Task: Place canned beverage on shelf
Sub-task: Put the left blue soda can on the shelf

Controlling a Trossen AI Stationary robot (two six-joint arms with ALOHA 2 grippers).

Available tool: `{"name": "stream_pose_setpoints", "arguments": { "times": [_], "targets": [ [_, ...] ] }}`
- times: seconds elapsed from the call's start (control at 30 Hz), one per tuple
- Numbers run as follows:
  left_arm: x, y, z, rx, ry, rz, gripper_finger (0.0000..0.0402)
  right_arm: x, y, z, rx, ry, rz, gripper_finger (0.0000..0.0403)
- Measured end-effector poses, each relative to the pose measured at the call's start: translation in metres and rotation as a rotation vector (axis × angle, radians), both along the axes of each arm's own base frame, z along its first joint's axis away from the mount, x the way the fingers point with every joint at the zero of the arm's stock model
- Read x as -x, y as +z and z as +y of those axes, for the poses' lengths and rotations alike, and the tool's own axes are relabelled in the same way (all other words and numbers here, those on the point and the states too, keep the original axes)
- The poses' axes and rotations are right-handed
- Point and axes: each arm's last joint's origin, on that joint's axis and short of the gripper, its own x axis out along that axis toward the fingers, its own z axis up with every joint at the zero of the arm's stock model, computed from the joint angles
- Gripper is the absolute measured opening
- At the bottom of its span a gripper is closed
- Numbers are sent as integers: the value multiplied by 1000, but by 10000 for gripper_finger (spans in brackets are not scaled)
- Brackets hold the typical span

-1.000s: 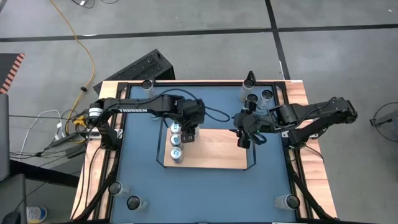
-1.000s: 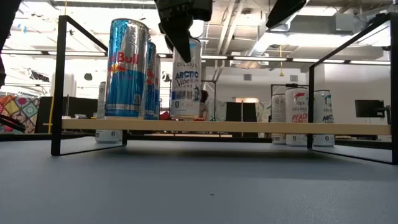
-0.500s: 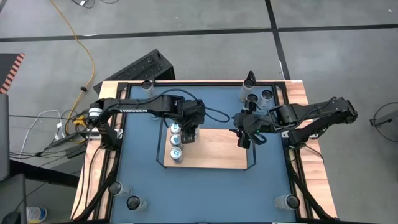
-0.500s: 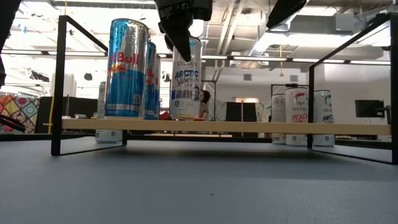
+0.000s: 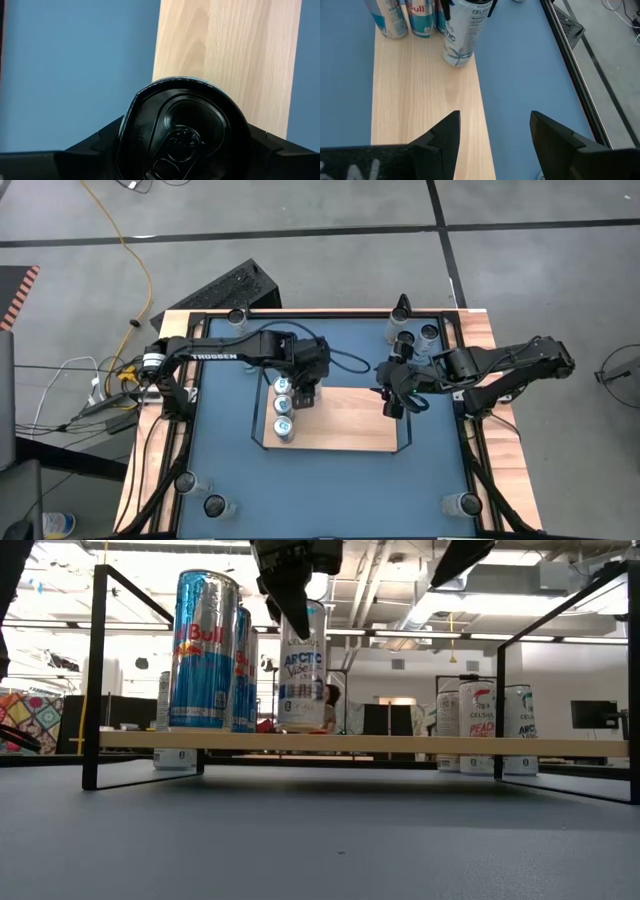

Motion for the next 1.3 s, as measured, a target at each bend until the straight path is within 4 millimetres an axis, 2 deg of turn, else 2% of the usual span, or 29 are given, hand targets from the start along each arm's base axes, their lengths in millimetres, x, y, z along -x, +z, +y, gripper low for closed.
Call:
{"name": "stream_pose_setpoints", "arguments": {
  "times": [0.3,0.83,1.03,1.13,1.3],
  "targets": [
    [-1,0,-1,-11,-2,-9,242,1,-1,0,1,2,9,219],
    [-2,8,-8,-50,-53,-63,242,3,0,14,-3,55,7,219],
    [-1,4,-8,-40,-51,-58,242,4,-1,14,-12,41,9,219],
    [3,0,-9,-30,-41,-38,242,4,-1,14,-12,42,9,219],
    [8,7,-9,-41,-54,-81,242,4,-1,13,-12,40,12,219]
  ]
}}
